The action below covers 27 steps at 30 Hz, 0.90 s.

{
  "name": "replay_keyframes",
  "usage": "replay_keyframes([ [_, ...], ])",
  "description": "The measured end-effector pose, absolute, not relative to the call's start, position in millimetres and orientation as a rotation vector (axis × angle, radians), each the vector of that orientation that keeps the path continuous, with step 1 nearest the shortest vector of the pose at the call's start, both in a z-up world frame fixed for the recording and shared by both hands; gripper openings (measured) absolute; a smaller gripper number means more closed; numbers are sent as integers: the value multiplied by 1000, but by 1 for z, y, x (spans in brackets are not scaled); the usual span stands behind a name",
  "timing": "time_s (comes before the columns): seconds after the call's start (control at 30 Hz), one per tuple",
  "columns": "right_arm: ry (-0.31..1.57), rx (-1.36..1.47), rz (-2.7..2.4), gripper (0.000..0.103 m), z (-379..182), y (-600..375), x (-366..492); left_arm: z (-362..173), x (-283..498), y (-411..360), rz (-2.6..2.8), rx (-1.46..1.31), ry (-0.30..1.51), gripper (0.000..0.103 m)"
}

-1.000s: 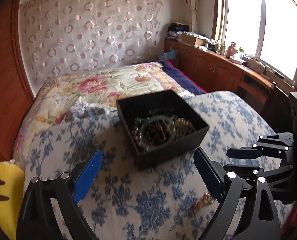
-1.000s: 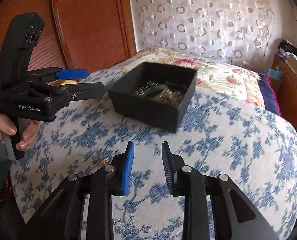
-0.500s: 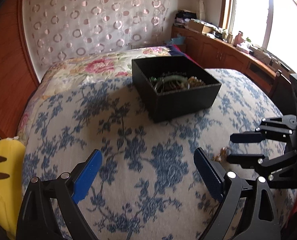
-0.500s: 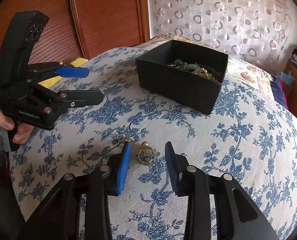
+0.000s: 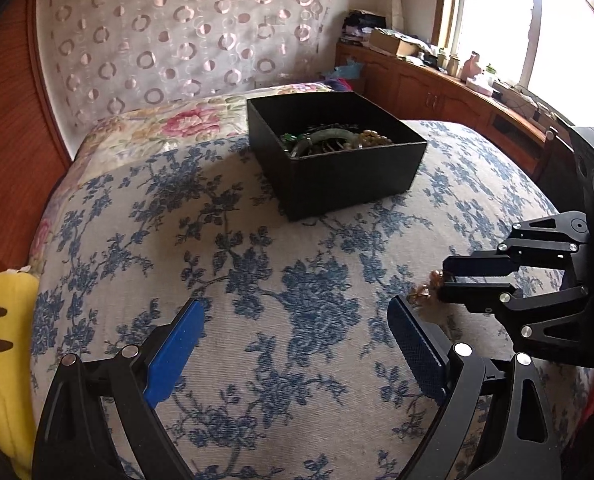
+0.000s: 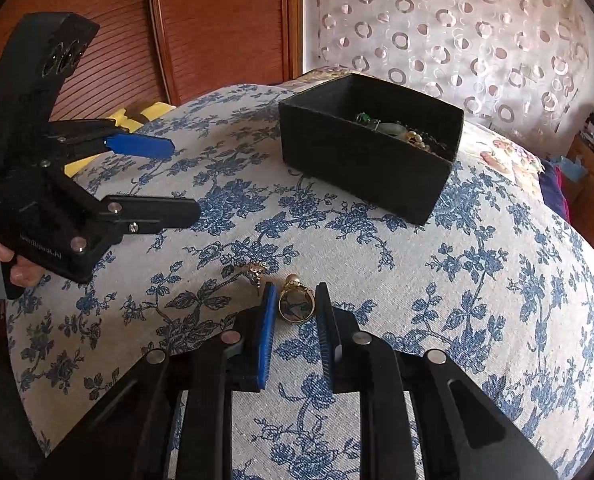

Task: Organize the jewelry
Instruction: 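Grasp the gold ring with the right gripper while the left gripper grasps the small earring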

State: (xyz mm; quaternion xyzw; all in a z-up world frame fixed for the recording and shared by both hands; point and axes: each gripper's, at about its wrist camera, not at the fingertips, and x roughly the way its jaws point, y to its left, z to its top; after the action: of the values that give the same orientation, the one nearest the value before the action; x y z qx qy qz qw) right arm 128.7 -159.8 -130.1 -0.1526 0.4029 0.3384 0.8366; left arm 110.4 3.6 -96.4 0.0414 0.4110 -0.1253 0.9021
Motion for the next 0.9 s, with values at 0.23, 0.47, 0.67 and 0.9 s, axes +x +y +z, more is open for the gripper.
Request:
replay_keyframes([
  [0.23, 841, -260, 683, 22, -123, -186, 129, -98, 111, -19, -308, 110, 857, 89],
  [0.47, 829, -224, 639, 22, -118, -207, 131, -100, 115, -42, -349, 129, 859, 89],
  [0.67, 826, -215, 630, 22, -118, -213, 132, -103, 114, -55, -393, 144, 863, 82],
  [0.9, 829, -211, 637, 22, -120, -215, 133, -110, 115, -63, -413, 158, 889, 35],
])
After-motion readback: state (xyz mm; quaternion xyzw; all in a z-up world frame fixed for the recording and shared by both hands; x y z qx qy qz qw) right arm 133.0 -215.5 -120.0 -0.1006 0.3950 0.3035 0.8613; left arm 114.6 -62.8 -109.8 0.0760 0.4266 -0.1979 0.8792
